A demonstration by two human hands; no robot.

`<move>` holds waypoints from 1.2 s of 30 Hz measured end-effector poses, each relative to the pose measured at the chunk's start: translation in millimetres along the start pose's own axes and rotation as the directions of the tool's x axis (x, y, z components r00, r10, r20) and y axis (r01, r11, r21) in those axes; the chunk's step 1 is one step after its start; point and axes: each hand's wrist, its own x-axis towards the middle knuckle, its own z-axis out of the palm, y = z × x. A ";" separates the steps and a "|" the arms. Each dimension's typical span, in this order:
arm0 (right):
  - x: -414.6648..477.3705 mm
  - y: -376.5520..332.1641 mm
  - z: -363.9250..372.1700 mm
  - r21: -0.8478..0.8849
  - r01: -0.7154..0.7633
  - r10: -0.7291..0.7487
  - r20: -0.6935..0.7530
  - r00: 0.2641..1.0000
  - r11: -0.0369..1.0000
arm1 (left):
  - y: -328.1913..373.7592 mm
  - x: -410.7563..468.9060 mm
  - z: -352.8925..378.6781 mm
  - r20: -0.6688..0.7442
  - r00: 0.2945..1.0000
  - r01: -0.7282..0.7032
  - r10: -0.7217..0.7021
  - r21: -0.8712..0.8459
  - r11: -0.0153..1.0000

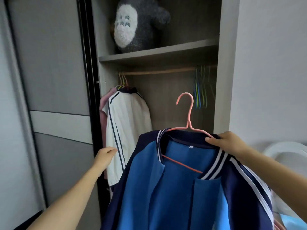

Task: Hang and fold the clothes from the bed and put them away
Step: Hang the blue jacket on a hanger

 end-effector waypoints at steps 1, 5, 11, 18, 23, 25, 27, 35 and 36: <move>4.6 -4.7 7.7 0.092 -0.027 0.028 -0.010 1.000 0.995 | -0.5 0.3 -5.3 -0.012 1.000 -0.014 0.014 0.009 1.000; 25.0 -24.9 38.6 0.372 -0.122 0.123 0.021 0.992 0.920 | -5.4 4.6 -18.9 -0.012 0.999 -0.049 0.050 0.072 0.996; 70.0 -54.6 63.3 0.602 -0.177 0.099 0.161 0.982 0.778 | -8.1 35.9 -30.4 -0.078 0.995 -0.057 0.065 0.101 0.993; 142.2 -66.2 90.7 0.528 0.020 -0.121 0.157 0.980 0.849 | 5.7 100.2 -25.2 -0.172 0.976 -0.112 0.132 0.117 0.987; 206.5 -73.7 122.6 0.561 0.036 -0.159 0.174 0.972 0.827 | 10.5 158.8 -7.0 -0.202 0.961 -0.163 0.188 0.134 0.978; 229.3 -74.1 134.5 0.579 0.028 -0.160 0.177 0.971 0.815 | 7.5 177.4 -1.0 -0.240 0.947 -0.170 0.214 0.191 0.967; 253.6 -74.5 142.3 0.605 0.035 -0.167 0.163 0.972 0.796 | 4.2 196.1 2.0 -0.319 0.912 -0.175 0.258 0.267 0.948; 339.8 -98.7 159.4 0.640 0.129 -0.206 0.046 0.977 0.757 | 18.8 271.8 -5.8 -0.413 0.827 -0.076 0.381 0.590 0.804; 349.3 -102.7 161.9 0.650 0.142 -0.210 0.028 0.977 0.747 | 22.1 282.3 -8.6 -0.419 0.820 -0.057 0.390 0.618 0.784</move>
